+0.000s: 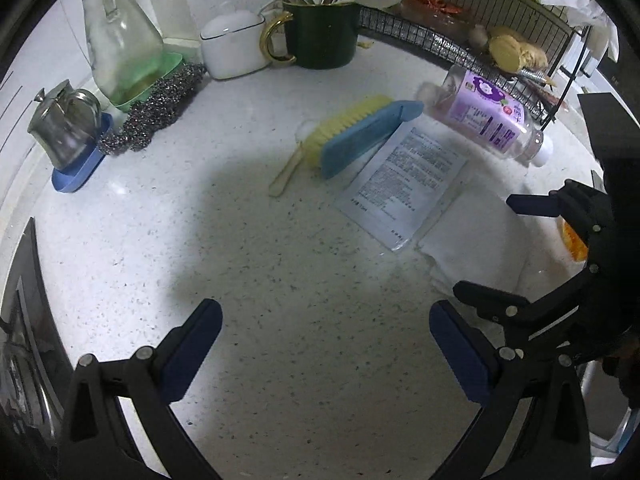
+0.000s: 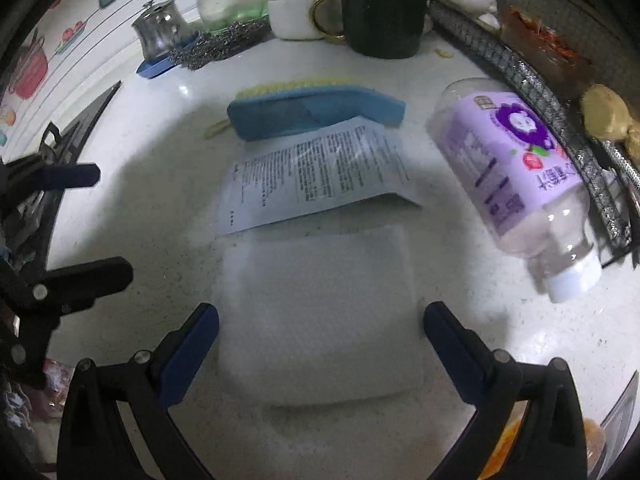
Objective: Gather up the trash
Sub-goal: 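Grasp the paper leaflet with the left tool while the right tool grasps the white sponge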
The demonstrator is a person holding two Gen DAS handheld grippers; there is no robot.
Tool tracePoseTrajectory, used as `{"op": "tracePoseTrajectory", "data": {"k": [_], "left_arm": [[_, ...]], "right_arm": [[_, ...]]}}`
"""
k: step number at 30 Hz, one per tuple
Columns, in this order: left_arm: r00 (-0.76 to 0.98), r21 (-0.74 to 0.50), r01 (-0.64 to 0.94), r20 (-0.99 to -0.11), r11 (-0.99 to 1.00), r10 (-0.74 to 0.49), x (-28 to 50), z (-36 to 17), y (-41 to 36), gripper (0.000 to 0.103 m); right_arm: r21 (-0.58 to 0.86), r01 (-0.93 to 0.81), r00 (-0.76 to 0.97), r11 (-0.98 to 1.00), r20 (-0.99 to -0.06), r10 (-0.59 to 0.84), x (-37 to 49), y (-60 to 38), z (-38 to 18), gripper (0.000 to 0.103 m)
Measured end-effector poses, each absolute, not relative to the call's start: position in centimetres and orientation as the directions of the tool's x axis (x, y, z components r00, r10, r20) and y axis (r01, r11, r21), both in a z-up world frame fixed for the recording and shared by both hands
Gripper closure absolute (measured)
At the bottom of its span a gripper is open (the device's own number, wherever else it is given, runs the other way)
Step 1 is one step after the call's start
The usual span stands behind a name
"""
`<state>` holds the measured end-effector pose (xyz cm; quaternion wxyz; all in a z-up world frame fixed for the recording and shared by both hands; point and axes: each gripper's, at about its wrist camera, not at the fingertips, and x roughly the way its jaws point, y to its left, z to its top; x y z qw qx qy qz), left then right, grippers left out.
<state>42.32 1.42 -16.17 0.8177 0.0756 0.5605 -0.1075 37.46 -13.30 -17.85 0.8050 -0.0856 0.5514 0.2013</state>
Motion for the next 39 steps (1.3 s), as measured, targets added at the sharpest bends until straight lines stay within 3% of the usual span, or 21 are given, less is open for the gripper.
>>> {"op": "tracePoseTrajectory", "data": {"k": [3,5,6,8,10,12,15,22,39], "left_arm": [[0.346,-0.003,0.257,-0.933,0.967,-0.095,42.3,-16.0,1.7,0.000],[0.344,-0.001,0.261,-0.934,0.965,-0.094,42.4,-16.0,1.8,0.000],[0.345,0.000,0.267,-0.934,0.964,-0.096,42.4,-16.0,1.8,0.000],[0.346,0.005,0.284,-0.933,0.959,-0.098,42.5,-15.8,1.6,0.000],[0.347,0.008,0.300,-0.932,0.954,-0.102,42.8,-15.7,1.3,0.000],[0.350,0.011,0.319,-0.931,0.948,-0.107,43.3,-15.6,0.8,0.000],[0.352,0.026,0.366,-0.929,0.930,-0.113,44.3,-15.5,-0.3,0.000],[0.344,0.001,0.498,-0.918,0.867,-0.197,47.4,-15.9,-2.9,0.000],[0.289,0.083,0.680,-0.944,0.728,-0.162,52.2,-19.5,-9.9,0.000]], "right_arm": [[0.068,-0.454,0.311,0.888,-0.922,0.229,37.2,-12.8,-17.7,0.001],[0.034,-0.481,0.327,0.876,-0.920,0.215,36.7,-12.5,-17.7,0.006],[0.025,-0.508,0.336,0.861,-0.915,0.225,36.1,-12.2,-17.4,0.013],[0.028,-0.529,0.340,0.848,-0.909,0.242,35.6,-12.0,-16.9,0.028],[0.034,-0.540,0.345,0.841,-0.902,0.259,35.0,-11.9,-16.2,0.069],[0.053,-0.547,0.337,0.835,-0.899,0.278,34.5,-11.7,-15.7,0.088],[0.058,-0.536,0.339,0.843,-0.899,0.277,34.5,-11.3,-15.6,0.093],[0.140,-0.327,0.359,0.935,-0.897,0.259,34.3,-15.8,-15.0,0.093],[0.231,-0.151,0.360,0.961,-0.892,0.272,34.9,-21.1,-14.8,0.093]]}}
